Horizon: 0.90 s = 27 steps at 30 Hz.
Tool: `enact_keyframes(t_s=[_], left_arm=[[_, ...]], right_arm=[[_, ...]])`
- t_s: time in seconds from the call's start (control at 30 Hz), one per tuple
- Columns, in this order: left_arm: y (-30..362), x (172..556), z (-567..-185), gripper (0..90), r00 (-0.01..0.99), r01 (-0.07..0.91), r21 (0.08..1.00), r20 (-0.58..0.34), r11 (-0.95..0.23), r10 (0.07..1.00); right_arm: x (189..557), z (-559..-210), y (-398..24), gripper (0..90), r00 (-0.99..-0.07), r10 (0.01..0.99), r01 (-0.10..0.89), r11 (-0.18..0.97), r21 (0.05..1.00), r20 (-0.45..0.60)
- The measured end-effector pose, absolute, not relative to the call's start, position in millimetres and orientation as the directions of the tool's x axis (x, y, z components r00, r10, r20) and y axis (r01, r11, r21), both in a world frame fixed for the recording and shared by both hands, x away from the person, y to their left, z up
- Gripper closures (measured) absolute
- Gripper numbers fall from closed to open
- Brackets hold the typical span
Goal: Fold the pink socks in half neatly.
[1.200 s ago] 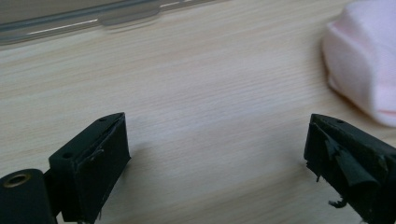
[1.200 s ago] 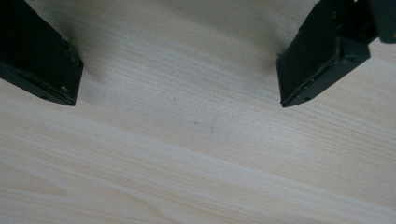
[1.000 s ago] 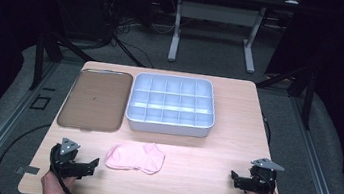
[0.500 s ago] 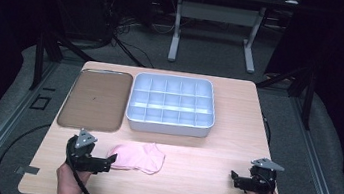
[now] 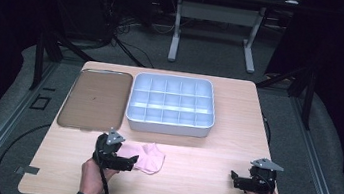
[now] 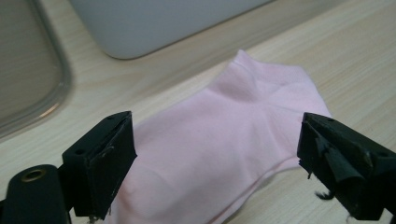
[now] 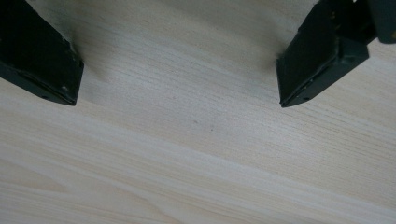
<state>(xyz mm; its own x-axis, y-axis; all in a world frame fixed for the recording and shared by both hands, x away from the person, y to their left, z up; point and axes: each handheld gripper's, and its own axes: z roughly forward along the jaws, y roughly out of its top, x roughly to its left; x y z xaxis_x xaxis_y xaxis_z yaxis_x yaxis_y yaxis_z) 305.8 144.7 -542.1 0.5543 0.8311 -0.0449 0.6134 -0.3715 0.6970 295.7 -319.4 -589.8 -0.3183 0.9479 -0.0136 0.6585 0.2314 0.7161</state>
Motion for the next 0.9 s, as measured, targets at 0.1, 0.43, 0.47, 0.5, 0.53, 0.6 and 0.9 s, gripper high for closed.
enact_keyframes(t_s=[0.1,0.43,0.47,0.5,0.53,0.6,0.9], left_arm=[[136,307,-551,16.8,0.562,0.631,0.665,-0.037,-0.399,0.826],[129,307,-571,28.5,0.569,0.651,0.613,-0.003,-0.448,0.823],[129,306,-572,28.5,0.567,0.646,0.617,0.005,-0.449,0.824],[128,305,-572,29.1,0.561,0.647,0.618,0.012,-0.447,0.828],[128,305,-572,29.9,0.559,0.648,0.616,0.015,-0.448,0.829],[128,305,-571,32.2,0.56,0.647,0.614,0.02,-0.452,0.829],[130,302,-570,51.1,0.558,0.638,0.624,0.028,-0.451,0.829]], right_arm=[[296,-590,-320,0.0,-0.318,0.948,0.656,0.227,0.719,-0.009],[296,-590,-320,0.0,-0.318,0.948,0.659,0.228,0.716,-0.01],[296,-590,-320,0.0,-0.317,0.948,0.66,0.227,0.716,-0.009],[296,-590,-320,0.0,-0.314,0.949,0.66,0.222,0.718,-0.005],[296,-590,-320,0.0,-0.313,0.95,0.663,0.221,0.715,-0.004],[296,-590,-320,0.0,-0.311,0.951,0.664,0.22,0.714,-0.004],[296,-590,-320,1.3,-0.308,0.951,0.659,0.217,0.72,-0.004]])
